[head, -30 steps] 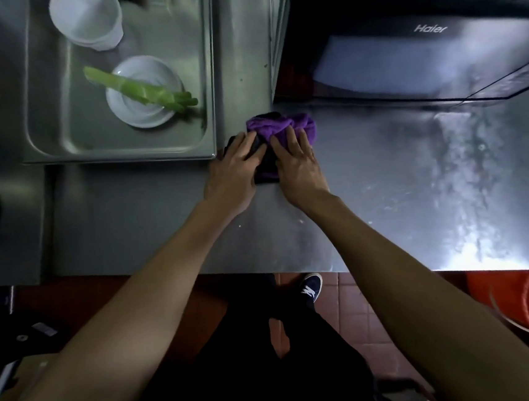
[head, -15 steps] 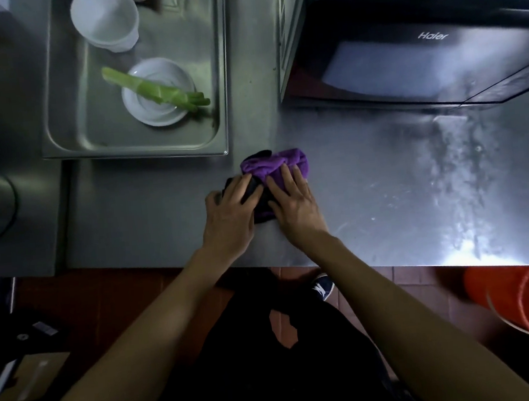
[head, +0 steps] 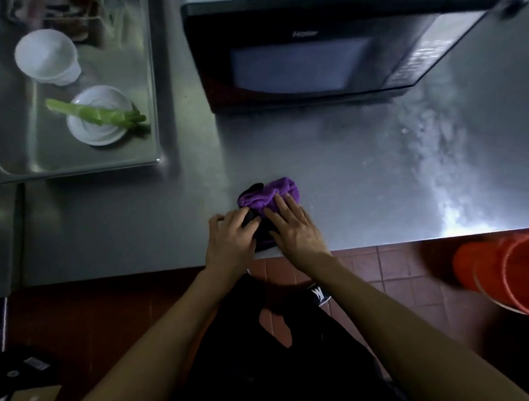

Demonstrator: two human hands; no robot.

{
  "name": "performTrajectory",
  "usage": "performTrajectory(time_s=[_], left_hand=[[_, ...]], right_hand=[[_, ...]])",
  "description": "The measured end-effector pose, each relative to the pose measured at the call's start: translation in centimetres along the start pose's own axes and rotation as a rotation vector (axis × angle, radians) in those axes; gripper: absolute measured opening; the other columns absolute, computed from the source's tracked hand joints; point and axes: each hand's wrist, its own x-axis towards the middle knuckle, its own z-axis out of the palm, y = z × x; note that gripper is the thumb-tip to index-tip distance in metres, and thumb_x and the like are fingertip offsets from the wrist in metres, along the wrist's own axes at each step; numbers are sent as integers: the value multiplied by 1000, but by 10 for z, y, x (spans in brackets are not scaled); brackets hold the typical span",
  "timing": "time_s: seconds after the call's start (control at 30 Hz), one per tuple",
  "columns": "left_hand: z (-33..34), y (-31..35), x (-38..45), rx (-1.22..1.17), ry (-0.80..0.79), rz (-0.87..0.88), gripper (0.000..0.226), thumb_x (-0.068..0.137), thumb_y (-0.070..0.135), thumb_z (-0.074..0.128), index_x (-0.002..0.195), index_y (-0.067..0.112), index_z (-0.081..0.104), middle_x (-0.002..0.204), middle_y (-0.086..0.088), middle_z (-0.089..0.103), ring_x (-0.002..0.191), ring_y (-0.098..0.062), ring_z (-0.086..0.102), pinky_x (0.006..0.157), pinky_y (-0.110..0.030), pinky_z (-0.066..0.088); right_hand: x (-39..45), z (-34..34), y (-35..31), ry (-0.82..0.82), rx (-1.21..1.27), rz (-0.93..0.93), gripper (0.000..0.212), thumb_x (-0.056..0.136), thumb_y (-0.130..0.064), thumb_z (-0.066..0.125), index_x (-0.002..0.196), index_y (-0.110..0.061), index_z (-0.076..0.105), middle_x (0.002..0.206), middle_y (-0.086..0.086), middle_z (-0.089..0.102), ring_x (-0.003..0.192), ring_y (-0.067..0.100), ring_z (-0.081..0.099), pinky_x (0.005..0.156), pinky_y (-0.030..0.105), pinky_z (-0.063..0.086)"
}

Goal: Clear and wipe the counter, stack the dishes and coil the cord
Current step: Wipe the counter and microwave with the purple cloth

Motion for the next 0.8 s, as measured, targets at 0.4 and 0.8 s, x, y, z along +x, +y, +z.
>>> performTrajectory(time_s=[0.4,0.8], left_hand=[[35,178,48,-25,-96,147,43,60,13,76,102,18,68,112,-5,62,98,-27,62,88,-44,36],[48,238,82,-10,-96,267,46,62,14,77,107,23,69,112,3,64,96,-22,61,91,-44,36]], right_hand=[[-110,-57,141,100,-94,155,52,78,-28,76,126,-18,59,138,14,53,118,38,52,84,48,52],[-135,-81,195,96,-104,270,52,76,-46,75,119,-19,61,127,11,55,102,36,52,74,45,51]])
